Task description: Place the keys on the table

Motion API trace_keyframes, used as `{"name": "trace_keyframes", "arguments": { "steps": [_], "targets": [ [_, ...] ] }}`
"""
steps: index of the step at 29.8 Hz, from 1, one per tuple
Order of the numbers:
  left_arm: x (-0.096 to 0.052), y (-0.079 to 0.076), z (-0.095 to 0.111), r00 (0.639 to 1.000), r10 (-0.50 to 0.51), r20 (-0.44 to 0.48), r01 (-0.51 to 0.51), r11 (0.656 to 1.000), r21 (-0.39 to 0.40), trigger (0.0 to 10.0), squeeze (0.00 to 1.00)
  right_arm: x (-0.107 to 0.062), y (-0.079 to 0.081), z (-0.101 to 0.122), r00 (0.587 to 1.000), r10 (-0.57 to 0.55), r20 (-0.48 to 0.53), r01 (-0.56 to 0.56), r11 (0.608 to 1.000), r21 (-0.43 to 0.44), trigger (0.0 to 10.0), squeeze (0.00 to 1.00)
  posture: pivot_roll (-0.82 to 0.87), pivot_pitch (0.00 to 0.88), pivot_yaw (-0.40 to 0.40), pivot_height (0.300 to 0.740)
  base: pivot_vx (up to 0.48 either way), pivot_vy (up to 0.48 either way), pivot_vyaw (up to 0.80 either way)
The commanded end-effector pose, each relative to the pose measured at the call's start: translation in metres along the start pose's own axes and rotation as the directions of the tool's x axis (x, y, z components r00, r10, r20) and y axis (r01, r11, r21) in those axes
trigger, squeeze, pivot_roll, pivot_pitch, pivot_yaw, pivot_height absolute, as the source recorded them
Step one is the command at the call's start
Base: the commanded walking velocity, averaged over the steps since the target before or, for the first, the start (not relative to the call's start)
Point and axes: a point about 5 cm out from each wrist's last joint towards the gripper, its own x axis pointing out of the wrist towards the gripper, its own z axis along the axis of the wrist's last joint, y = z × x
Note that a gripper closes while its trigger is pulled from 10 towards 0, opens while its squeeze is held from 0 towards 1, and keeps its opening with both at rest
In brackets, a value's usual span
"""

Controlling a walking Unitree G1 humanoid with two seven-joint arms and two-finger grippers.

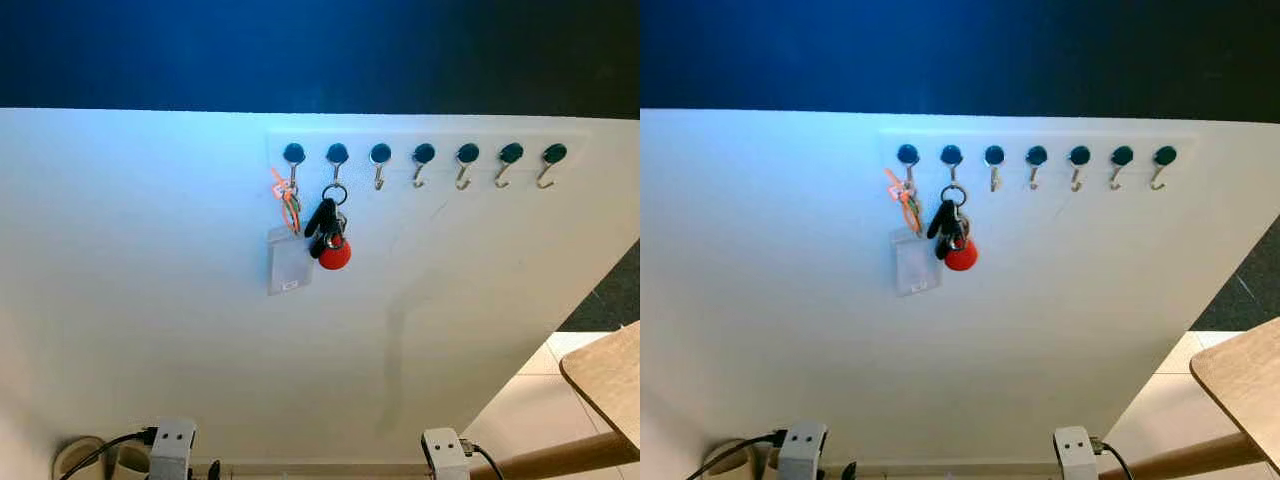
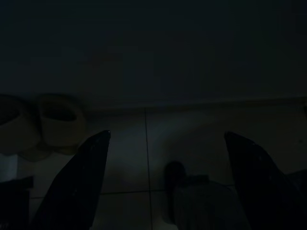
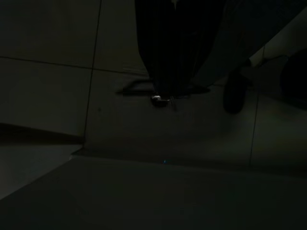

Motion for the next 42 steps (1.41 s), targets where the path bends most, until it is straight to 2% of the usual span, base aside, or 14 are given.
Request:
{"name": "trace_keyframes", "arguments": {
  "steps": [1,6,18,42],
  "targets": [
    [-0.0018,-0.0026,-0.0071,1.0,-0.002,-0.027,0.001,1.0,-0.011,10.0,0.0,-0.0003,0.0031,-0.0011,1.0,0.008,0.013,-0.008,1.0,0.002,10.0,0.0,0.04,0.059,-0.016,0.74,0.0,0.0,0.0],
    [-0.003,-0.0044,-0.0115,0.999,0.001,-0.04,-0.002,1.0,-0.031,10.0,0.0,0.0002,0.0051,-0.0007,1.0,0.028,0.004,-0.027,0.999,-0.026,10.0,0.0,0.04,0.055,-0.029,0.74,0.0,0.0,0.0],
    [-0.0026,-0.007,-0.0119,0.999,-0.006,-0.038,0.004,0.998,-0.06,10.0,0.0,0.002,0.0051,0.0033,1.0,0.024,0.003,-0.024,0.999,-0.022,10.0,0.0,0.05,0.051,-0.031,0.74,0.0,0.0,0.0],
    [0.0,-0.0053,-0.0086,0.999,-0.02,-0.048,0.018,0.999,-0.051,10.0,0.0,0.0019,0.0083,0.0001,1.0,0.022,-0.007,-0.022,1.0,-0.011,10.0,0.0,0.04,0.053,-0.018,0.74,-0.316,0.0,0.0]
  ]
}}
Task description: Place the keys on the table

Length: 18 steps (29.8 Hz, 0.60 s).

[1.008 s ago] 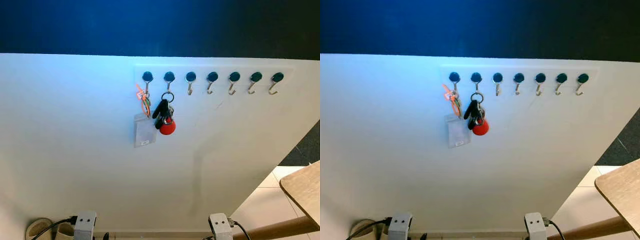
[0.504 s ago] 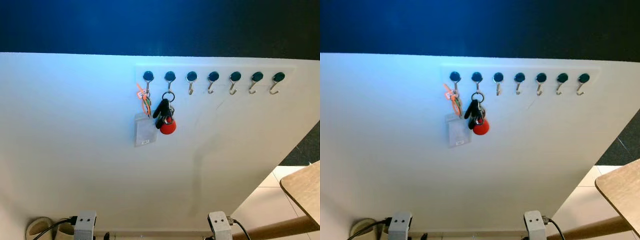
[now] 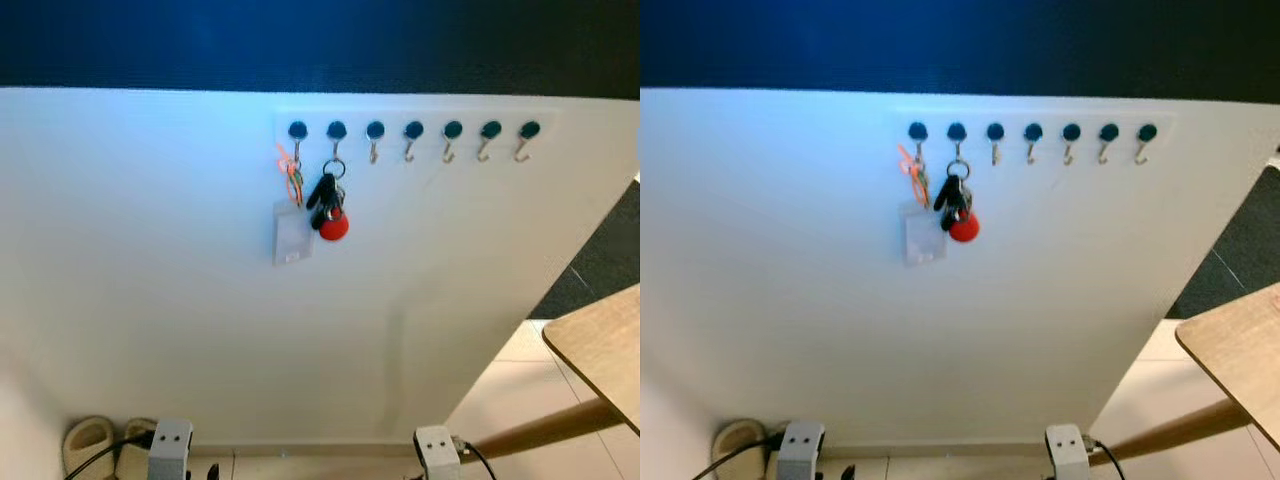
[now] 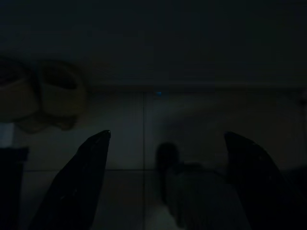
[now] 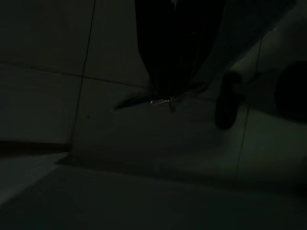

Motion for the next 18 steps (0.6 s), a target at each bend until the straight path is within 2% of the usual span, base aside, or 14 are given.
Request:
{"name": "trace_keyframes", "arguments": {
  "steps": [1,11,18],
  "targets": [
    [-0.0023,-0.0008,-0.007,1.0,-0.009,-0.026,0.009,1.0,0.001,10.0,0.0,-0.0012,0.0007,-0.0051,1.0,-0.002,-0.016,0.002,1.0,0.004,10.0,0.0,0.04,0.053,-0.017,0.74,-0.322,0.0,0.0],
    [-0.0024,0.0002,-0.0071,0.999,-0.014,-0.029,0.014,1.0,0.009,10.0,0.0,-0.002,0.0006,-0.0077,1.0,-0.006,-0.024,0.006,1.0,0.007,10.0,0.0,0.05,0.053,-0.011,0.74,-0.306,0.0,0.0],
    [-0.0007,-0.0021,-0.0033,0.999,-0.034,-0.019,0.034,0.999,0.034,10.0,0.0,-0.0018,0.0003,-0.0072,1.0,-0.008,-0.025,0.008,1.0,0.007,10.0,0.0,0.05,0.05,-0.009,0.74,0.0,0.0,0.0]
  ]
}}
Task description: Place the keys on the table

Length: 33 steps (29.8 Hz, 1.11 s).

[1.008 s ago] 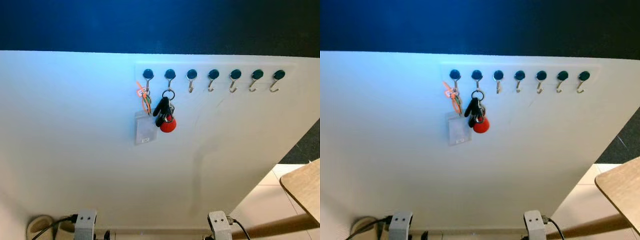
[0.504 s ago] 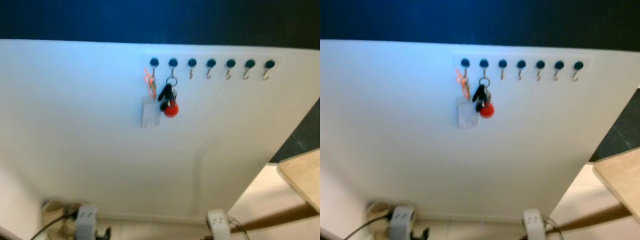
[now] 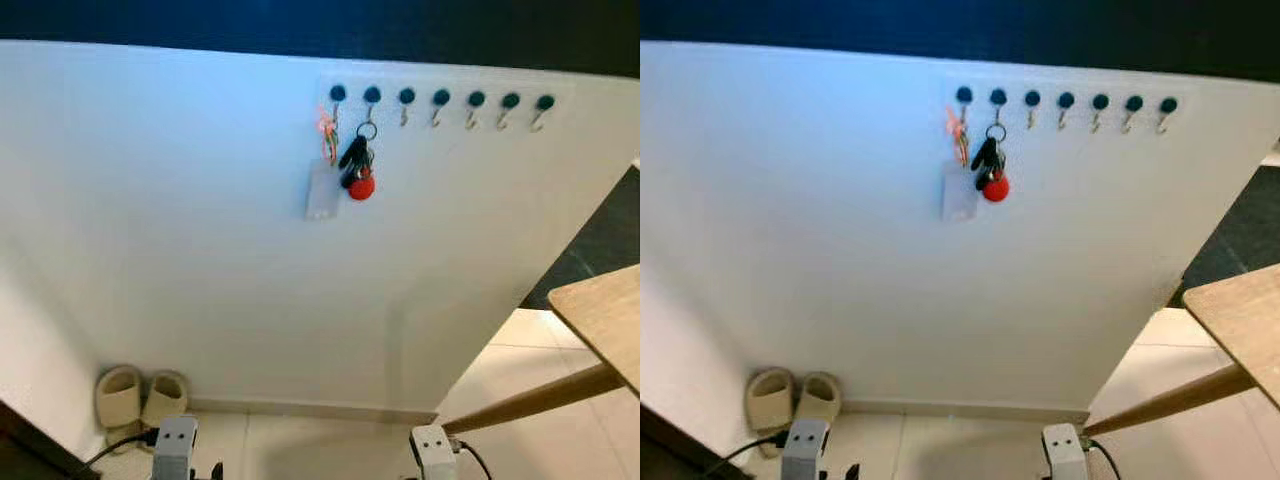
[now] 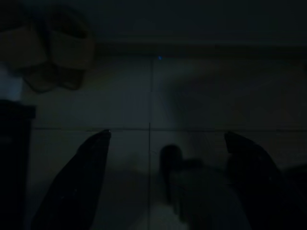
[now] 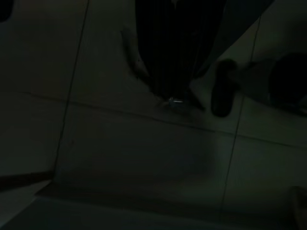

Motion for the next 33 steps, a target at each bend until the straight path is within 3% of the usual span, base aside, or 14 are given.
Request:
{"name": "trace_keyframes", "arguments": {
  "steps": [1,6,10,16,33],
  "targets": [
    [-0.0008,0.0012,-0.001,1.0,-0.01,-0.003,0.01,1.0,0.016,10.0,0.0,-0.0001,0.0005,-0.0014,1.0,-0.001,-0.008,0.001,1.0,0.0,10.0,0.0,0.05,0.05,-0.009,0.74,0.0,0.0,0.0],
    [0.0011,-0.0033,0.0016,0.999,-0.032,-0.006,0.033,0.997,0.063,10.0,0.0,-0.0002,-0.0004,-0.0013,1.0,-0.002,-0.011,0.002,1.0,-0.004,10.0,0.0,0.04,0.044,-0.014,0.74,0.0,-0.192,0.0],
    [0.0014,-0.0048,0.0015,0.999,-0.033,-0.005,0.033,0.998,0.061,10.0,0.0,-0.0002,-0.0006,-0.0015,1.0,-0.002,-0.012,0.002,1.0,-0.005,10.0,0.0,0.04,0.04,-0.015,0.74,0.0,-0.48,0.0],
    [0.0013,-0.005,0.0022,1.0,-0.002,0.013,0.001,0.998,0.057,10.0,0.0,-0.0003,-0.002,-0.0011,1.0,-0.007,-0.013,0.007,1.0,-0.009,10.0,0.0,0.04,0.034,-0.017,0.74,0.0,0.0,0.0],
    [0.0,-0.0037,0.0031,0.999,0.012,0.042,-0.015,0.998,0.062,10.0,0.0,0.0012,0.0014,0.0013,1.0,0.004,-0.013,-0.004,1.0,-0.026,10.0,0.0,0.05,0.047,-0.024,0.74,0.0,0.0,-0.78]
  ]
}}
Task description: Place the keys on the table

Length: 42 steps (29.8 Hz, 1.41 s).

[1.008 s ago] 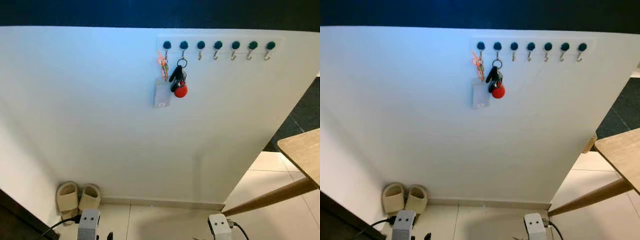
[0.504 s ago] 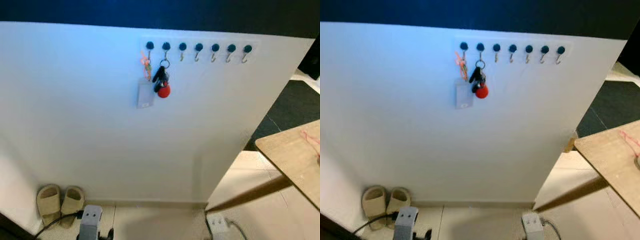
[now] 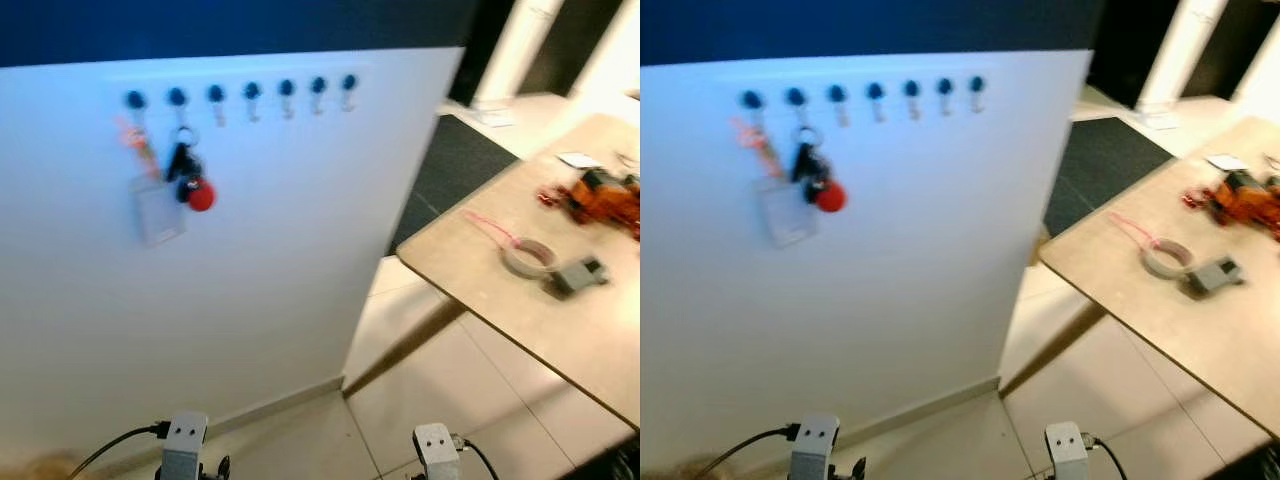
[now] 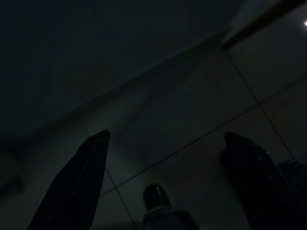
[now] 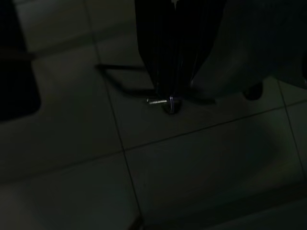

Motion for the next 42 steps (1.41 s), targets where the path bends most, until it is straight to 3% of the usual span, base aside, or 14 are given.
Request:
{"name": "trace_keyframes", "arguments": {
  "steps": [1,42],
  "targets": [
    [-0.0028,0.0013,-0.005,1.0,0.004,-0.008,-0.004,1.0,0.002,10.0,0.0,-0.0009,-0.0009,-0.0033,1.0,-0.003,-0.016,0.003,1.0,-0.005,10.0,0.0,0.05,0.047,-0.024,0.74,0.0,0.0,-0.8],
    [-0.0061,0.0049,-0.0104,1.0,0.024,-0.007,-0.024,0.998,-0.055,10.0,0.0,0.0007,0.0004,0.0015,1.0,0.014,-0.005,-0.014,1.0,-0.018,10.0,0.0,0.06,0.051,-0.036,0.74,0.0,0.0,-0.8]
  ]
}}
